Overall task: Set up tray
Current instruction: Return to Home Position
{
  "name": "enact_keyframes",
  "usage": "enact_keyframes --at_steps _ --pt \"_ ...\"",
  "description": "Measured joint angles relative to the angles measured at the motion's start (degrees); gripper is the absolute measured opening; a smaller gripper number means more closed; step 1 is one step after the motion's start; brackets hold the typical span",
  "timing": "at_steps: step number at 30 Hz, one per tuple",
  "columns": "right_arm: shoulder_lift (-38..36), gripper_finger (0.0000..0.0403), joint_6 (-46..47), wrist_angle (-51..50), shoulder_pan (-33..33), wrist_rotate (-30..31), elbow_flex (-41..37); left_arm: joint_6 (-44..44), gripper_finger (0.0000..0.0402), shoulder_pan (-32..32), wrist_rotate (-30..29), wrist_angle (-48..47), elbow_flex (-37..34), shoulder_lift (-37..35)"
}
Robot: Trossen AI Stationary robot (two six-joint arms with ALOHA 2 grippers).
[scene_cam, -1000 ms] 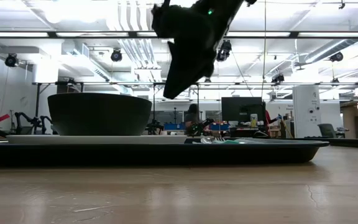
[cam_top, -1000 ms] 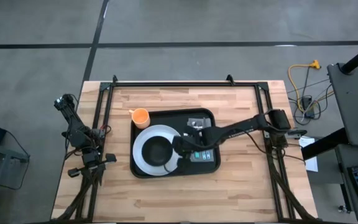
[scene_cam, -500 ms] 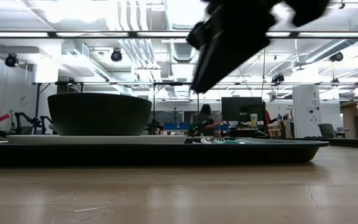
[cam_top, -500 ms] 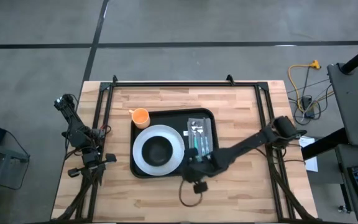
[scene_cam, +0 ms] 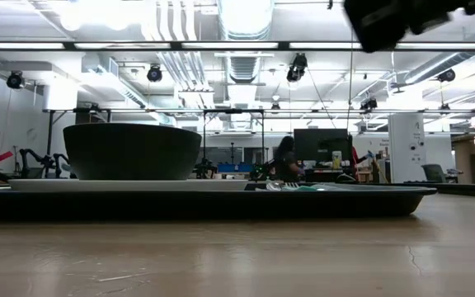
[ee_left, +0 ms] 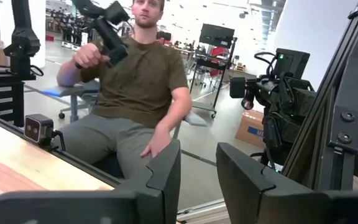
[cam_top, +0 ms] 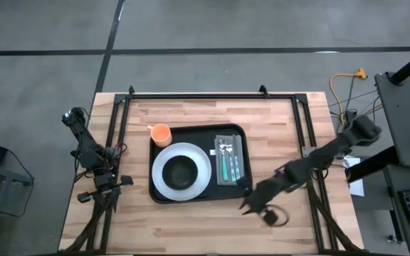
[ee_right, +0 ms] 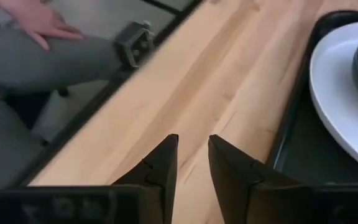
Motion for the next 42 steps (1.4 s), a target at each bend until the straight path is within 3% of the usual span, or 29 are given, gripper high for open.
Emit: enact_keyframes --at_steps 8,19,30,35,42 --pt "-19.9 0.0068 0.2 1.3 0.0 -1.3 -12.9 0.0 0.0085 0.0 0.0 0.0 0.0 0.0" --pt "-52.8 0.0084 4.3 3.0 3.5 -1.8 -30.2 0.0 0.0085 0.0 0.0 0.0 0.0 0.0" --pt "-80.8 0.0084 4.0 -2.2 4.8 -7.0 -35.8 0.0 0.0085 0.0 0.0 0.0 0.0 0.0" --pt "-82.9 0.0074 4.3 -1.6 5.0 -12.8 -35.1 0.0 0.0085 0.0 0.0 0.0 0.0 0.0" --pt "-82.6 0.0069 3.5 7.0 5.1 -19.7 -37.9 0.0 0.0085 0.0 0.0 0.0 0.0 0.6"
